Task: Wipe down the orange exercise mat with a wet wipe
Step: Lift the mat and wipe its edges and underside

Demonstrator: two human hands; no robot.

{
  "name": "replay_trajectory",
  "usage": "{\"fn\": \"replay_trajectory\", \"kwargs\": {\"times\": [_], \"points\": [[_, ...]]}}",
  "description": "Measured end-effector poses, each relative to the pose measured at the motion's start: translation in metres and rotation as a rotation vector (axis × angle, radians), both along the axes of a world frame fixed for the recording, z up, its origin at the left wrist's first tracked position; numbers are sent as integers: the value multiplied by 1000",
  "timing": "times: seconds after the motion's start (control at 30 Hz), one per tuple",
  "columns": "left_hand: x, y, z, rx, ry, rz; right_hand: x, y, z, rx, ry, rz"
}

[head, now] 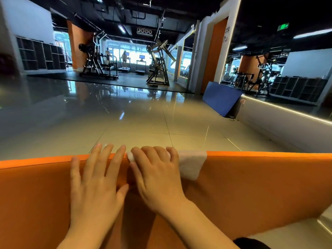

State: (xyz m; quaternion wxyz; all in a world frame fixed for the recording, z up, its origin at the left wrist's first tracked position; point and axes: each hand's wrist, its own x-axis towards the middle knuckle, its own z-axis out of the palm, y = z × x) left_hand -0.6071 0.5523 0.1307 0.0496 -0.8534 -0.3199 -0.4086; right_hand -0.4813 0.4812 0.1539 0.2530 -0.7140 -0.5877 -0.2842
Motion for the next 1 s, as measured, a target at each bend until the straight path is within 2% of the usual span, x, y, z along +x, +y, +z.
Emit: {"fn": "replay_trajectory", "kwargs": {"times": [0.13,0.33,0.5,0.57,0.77,0.9,1.0], "points": [[-23,10,-2,-16,-39,188,51,-24,0,-37,-64,26],[-31,11,-3,33,7,246,160,-85,-2,-16,74,-291],[-24,3,-4,28,-9,292,140,-58,4,91,238,-370],[-21,-1,-2,16,-6,301,108,-39,2,67,251,-319],[-21,-8,3,-3,2,352,-27,9,0,-36,194,114],[-27,-4,10,-46,67,330,5,-7,10,-98,69,225],[-34,-3,11,-22,115,309,64,-32,8,-83,38,79]]}}
